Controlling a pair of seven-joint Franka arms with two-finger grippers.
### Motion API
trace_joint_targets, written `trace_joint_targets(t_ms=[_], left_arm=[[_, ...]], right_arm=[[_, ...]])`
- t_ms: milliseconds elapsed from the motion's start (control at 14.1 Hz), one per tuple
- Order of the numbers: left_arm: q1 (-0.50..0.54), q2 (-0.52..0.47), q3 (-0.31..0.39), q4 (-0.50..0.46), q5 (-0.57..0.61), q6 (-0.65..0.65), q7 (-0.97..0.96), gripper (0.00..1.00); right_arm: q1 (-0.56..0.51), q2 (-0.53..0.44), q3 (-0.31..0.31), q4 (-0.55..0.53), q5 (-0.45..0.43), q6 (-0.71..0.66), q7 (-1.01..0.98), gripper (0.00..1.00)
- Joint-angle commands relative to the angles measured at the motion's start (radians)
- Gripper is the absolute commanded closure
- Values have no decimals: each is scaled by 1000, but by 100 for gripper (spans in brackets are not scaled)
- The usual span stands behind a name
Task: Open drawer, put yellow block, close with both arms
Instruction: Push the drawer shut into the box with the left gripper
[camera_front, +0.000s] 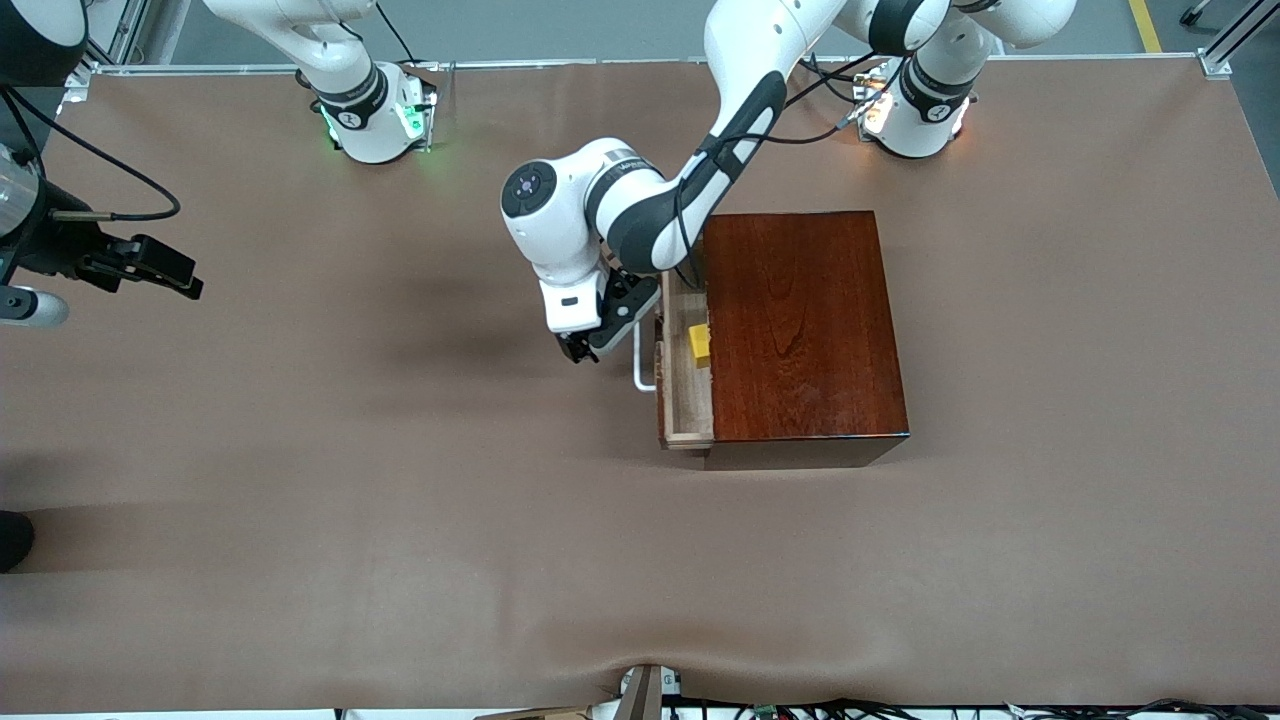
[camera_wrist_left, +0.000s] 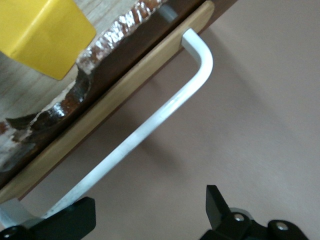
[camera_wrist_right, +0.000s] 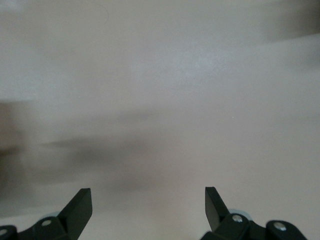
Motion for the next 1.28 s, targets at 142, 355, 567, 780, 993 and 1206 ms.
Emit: trace_joint_targets(t_ms=[142, 355, 567, 780, 993, 1206], left_arm=[[45, -8, 8, -10, 17, -77, 11, 0], [70, -9, 8, -13, 17, -118, 13, 0], [85, -11, 8, -12, 17, -146, 13, 0], [95, -19, 8, -12, 15, -151, 18, 0], [110, -40, 5, -10, 11, -163, 28, 0], [108, -86, -6, -4, -16, -163, 28, 0]], right_arm=[[-23, -19, -2, 12, -4, -40, -68, 0], [-22, -18, 4, 15, -35, -44, -63, 0], [-18, -13, 4, 15, -35, -40, 21, 0], [-3, -12, 7, 17, -39, -38, 106, 0], [-14, -12, 2, 21, -36, -44, 92, 0], [-11, -10, 2, 21, -24, -43, 89, 0]])
